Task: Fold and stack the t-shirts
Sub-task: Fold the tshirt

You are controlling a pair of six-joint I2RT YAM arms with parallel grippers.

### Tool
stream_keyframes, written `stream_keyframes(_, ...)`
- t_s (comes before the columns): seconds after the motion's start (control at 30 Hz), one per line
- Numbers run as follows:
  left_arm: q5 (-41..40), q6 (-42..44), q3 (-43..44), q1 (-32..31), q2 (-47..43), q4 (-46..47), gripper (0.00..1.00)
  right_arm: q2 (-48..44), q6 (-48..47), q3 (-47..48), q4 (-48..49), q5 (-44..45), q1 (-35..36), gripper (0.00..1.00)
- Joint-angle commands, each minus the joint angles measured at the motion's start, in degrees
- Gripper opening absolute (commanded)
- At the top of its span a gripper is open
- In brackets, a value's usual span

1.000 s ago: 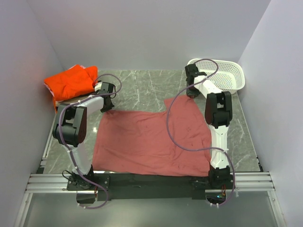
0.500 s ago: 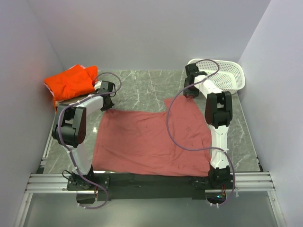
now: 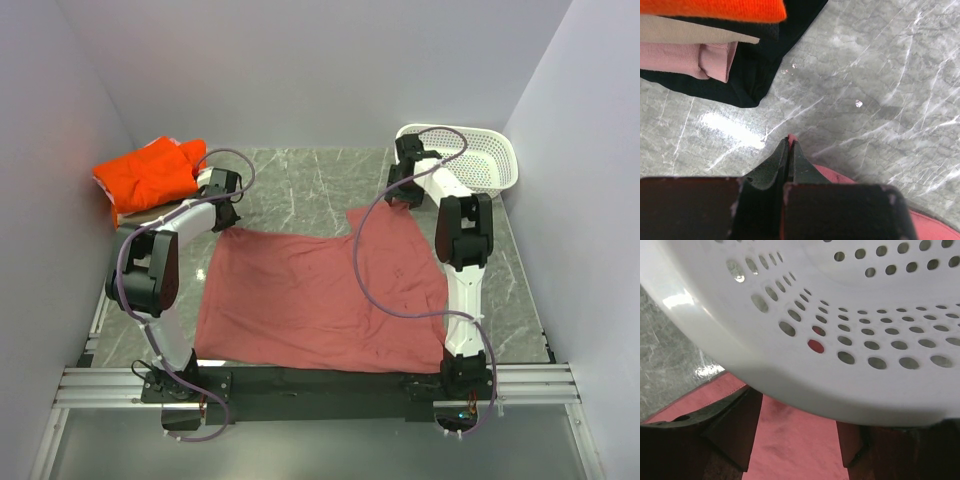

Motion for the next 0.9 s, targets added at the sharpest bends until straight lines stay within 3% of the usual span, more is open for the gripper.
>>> stream_keyframes(0.0,0.22,0.83,1.36,0.21,-2.95,0.13,0.01,-0.82,0.71,-0.43,2.6,-0.57,-2.63,0.65)
stream_keyframes(0.13,0.13,0.83,1.54,0.21,-3.31,0.13,0.0,-1.0,1.07,-1.05,3.3,-1.97,-3.59,0.44)
stream_keyframes(0.43,-0.04,0.92,1.8,0.21,-3.39,-0.4,0.01,1.29,0.72,1.32,1.11,-2.15,-4.12,0.36)
stream_keyframes(0.5,-0.13,0.92,1.8,0.21,-3.57,-0.4,0.01,2.16,0.72,2.29,0.06,-1.98,-4.03,0.2)
stream_keyframes(0.6,-0.22,0.92,1.98,0.39,-3.48,-0.58,0.01,3.13,0.81,4.13,-1.09,-1.89,-4.03,0.09)
stream_keyframes(0.63,-0.13,0.92,2.06,0.56,-3.48,-0.66,0.01,3.66,0.89,4.57,-1.27,-2.06,-3.95,0.0)
stream_keyframes(0.73,0.13,0.92,1.89,0.91,-3.57,-0.58,0.01,4.1,1.33,5.9,-1.89,-2.5,-3.95,0.0)
stream_keyframes(0.87,-1.09,1.01,1.45,1.79,-3.92,-0.93,0.01,0.24,2.47,-0.6,2.76,-5.48,-3.51,0.0)
